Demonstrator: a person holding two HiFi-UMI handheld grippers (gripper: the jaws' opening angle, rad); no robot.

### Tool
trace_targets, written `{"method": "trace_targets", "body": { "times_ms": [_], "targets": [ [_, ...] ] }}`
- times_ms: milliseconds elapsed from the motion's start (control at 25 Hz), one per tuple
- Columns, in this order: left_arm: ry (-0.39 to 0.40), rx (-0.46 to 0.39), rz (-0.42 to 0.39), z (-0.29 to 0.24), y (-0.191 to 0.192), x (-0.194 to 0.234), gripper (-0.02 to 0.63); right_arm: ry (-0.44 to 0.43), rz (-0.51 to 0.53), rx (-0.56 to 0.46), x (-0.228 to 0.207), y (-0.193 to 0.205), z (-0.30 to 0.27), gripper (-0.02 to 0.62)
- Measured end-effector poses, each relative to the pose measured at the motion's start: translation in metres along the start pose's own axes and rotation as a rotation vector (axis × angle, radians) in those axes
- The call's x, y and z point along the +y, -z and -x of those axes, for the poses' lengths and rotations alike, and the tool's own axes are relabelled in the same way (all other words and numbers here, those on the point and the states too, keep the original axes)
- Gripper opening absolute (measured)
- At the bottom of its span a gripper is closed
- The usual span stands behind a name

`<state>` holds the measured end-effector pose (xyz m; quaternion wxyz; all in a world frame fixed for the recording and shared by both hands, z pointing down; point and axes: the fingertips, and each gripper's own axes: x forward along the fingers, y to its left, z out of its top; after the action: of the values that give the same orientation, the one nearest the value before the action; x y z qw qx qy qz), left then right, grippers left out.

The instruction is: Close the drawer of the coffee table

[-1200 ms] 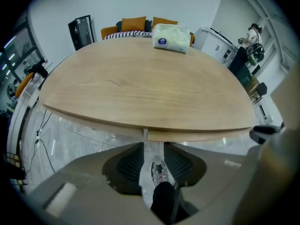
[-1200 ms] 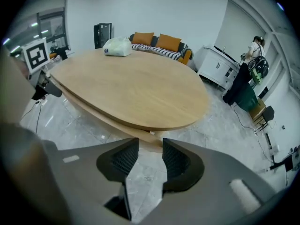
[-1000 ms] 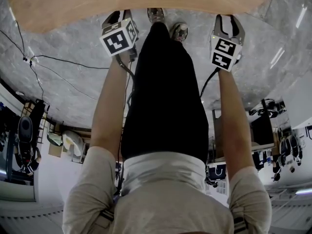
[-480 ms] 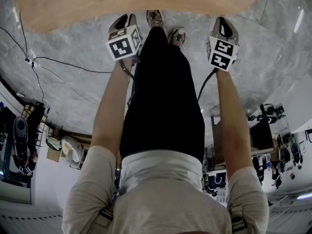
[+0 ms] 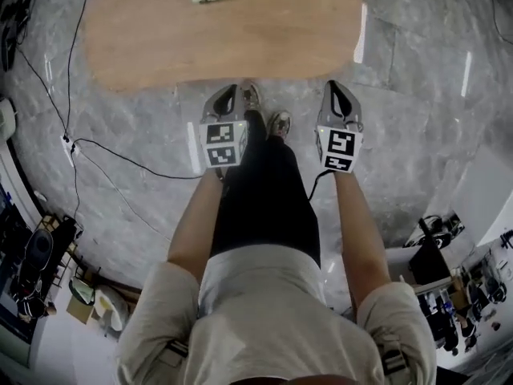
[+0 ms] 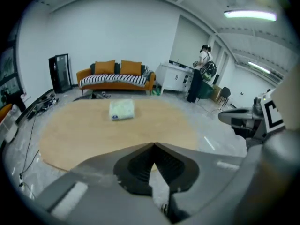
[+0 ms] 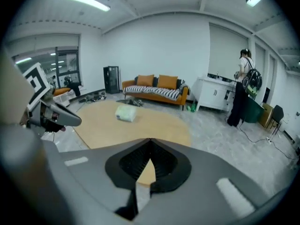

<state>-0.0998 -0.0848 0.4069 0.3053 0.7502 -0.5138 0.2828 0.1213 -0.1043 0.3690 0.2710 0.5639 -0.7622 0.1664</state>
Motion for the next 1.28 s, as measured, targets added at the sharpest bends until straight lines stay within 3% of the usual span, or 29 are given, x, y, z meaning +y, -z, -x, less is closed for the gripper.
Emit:
{"method": "trace_targets", "body": {
  "times_ms": [240, 480, 680, 880, 960, 1120, 1280],
  "targets": [
    [0.024, -0.222, -0.083, 0.075, -0.097, -0.044, 0.02, -0.078, 0.056, -0.248, 0.008, -0.128, 0.051, 0.008],
    [-0.031, -0.399, -0.054, 0.146, -0.165, -0.052, 0.02, -0.114, 0.092, -0.464, 0.027, -0.212, 0.108, 0.008],
    [-0.045, -0.545, -0.194, 0.215, -0.221, -0.076, 0.02, -0.1, 0.124, -0.628, 0.034, -0.275, 0.171, 0.008],
    [-0.009, -0.728, -0.129, 0.282, -0.281, -0.11, 0.021, -0.065, 0.057, -0.796, 0.021, -0.335, 0.253, 0.008],
    [0.022, -0.806, -0.127, 0.308, -0.312, -0.127, 0.021, -0.05, 0.029, -0.841, 0.013, -0.357, 0.275, 0.008],
    [0.043, -0.918, -0.211, 0.348, -0.345, -0.163, 0.021, -0.002, 0.066, -0.854, 0.013, -0.38, 0.305, 0.006],
    [0.09, -0.928, -0.265, 0.348, -0.352, -0.184, 0.021, 0.032, 0.115, -0.869, 0.015, -0.385, 0.326, 0.006]
  ]
}}
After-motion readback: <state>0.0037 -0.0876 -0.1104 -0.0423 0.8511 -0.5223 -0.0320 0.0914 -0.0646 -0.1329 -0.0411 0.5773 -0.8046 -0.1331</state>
